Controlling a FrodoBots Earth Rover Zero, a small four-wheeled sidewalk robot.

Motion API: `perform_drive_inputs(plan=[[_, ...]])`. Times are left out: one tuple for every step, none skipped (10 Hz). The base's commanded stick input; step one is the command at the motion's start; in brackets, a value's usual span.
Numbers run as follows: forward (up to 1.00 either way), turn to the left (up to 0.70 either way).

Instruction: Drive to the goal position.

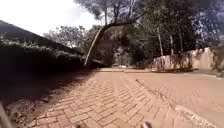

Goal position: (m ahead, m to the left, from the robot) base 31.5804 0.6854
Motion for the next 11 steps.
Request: perform_drive_inputs(plan=[[0.7, 0.0], [0.7, 0.0], [0.7, 0.0], [0.7, 0.0], [0.7, 0.0], [0.7, 0.0], [0.7, 0.0], [0.7, 0.0], [0.7, 0.0], [0.7, 0.0], [0.7, 0.0]])
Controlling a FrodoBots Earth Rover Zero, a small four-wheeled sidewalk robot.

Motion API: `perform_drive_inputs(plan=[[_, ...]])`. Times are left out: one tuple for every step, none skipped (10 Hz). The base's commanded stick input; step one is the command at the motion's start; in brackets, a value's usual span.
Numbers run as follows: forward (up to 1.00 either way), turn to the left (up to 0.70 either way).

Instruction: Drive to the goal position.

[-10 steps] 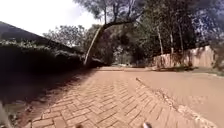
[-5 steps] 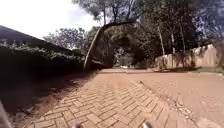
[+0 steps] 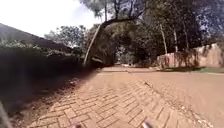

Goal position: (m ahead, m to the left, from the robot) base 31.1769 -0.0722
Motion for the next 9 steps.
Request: perform_drive_inputs(plan=[[0.7, 0.0], [0.7, 0.0], [0.7, 0.0], [0.7, 0.0], [0.7, 0.0], [0.7, 0.0], [0.7, 0.0], [0.7, 0.0], [0.7, 0.0]])
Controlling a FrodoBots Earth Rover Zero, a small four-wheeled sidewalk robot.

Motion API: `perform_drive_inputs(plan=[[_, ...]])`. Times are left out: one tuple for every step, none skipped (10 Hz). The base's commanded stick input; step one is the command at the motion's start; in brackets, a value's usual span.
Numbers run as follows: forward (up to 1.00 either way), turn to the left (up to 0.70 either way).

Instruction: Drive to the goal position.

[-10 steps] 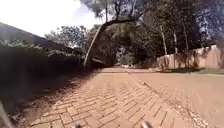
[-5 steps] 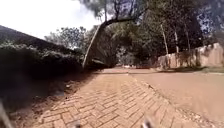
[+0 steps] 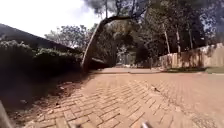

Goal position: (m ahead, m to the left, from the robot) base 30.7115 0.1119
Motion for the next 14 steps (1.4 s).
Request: perform_drive_inputs(plan=[[0.7, 0.0], [0.7, -0.04], [0.7, -0.35], [0.7, -0.35], [0.7, -0.35], [0.7, -0.34], [0.7, -0.3], [0.7, -0.07], [0.7, 0.0], [0.7, 0.0], [0.7, 0.0], [0.7, 0.0], [0.7, 0.0], [0.7, 0.0]])
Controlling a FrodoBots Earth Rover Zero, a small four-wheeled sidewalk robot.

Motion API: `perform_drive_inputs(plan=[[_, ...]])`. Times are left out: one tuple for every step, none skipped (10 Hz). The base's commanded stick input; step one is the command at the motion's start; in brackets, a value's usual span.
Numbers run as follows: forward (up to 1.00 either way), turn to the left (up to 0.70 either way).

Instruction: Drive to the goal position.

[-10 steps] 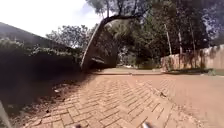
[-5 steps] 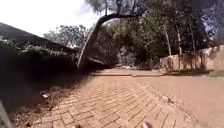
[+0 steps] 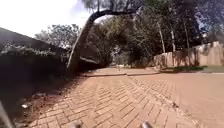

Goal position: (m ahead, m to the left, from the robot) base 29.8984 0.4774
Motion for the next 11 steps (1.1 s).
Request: perform_drive_inputs(plan=[[0.7, 0.0], [0.7, 0.0], [0.7, 0.0], [0.7, 0.0], [0.7, 0.0], [0.7, 0.0], [0.7, 0.0], [0.7, 0.0], [0.7, 0.0], [0.7, 0.0], [0.7, 0.0]])
